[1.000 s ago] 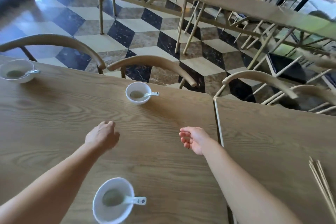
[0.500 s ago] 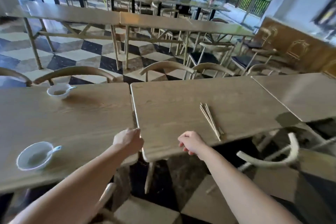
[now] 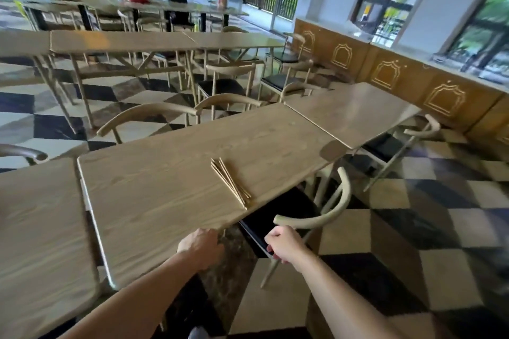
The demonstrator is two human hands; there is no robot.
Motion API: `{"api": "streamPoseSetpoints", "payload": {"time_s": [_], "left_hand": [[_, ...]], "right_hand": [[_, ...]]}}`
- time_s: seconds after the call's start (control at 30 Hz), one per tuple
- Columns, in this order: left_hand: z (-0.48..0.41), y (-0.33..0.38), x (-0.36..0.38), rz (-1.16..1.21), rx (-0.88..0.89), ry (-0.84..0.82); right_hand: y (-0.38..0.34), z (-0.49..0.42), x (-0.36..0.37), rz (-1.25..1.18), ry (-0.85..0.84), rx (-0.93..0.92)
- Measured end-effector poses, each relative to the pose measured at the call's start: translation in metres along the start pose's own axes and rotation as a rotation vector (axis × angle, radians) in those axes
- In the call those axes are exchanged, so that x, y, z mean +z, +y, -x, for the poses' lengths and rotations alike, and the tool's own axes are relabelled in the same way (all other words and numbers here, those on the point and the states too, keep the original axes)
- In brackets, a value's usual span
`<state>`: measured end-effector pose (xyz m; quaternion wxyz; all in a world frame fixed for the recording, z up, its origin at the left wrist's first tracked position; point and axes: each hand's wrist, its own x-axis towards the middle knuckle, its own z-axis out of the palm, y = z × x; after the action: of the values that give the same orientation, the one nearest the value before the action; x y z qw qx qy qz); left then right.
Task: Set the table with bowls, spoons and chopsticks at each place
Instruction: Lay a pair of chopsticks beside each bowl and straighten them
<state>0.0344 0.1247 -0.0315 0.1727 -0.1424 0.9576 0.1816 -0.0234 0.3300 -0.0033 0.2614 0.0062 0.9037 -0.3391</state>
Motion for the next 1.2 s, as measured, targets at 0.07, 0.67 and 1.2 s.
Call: {"api": "streamPoseSetpoints", "payload": {"time_s": [0.07,0.67,1.2], "left_hand": [[-0.03,0.001,0.003,0.024,-0.01,-0.037],[-0.299,-0.045,-0.002,0.326,-0.326,-0.268],[-0.319,-0.059,-0.036,1.407,-0.67,-0.068]], "right_hand": [[0.003,-0.023,0.004,0.012,-0.031,0.016],[-0.088,-0.337,0.092,0.672,-0.043,-0.059],[-0.142,-0.35,0.087,-0.067,-0.467,0.167]]}}
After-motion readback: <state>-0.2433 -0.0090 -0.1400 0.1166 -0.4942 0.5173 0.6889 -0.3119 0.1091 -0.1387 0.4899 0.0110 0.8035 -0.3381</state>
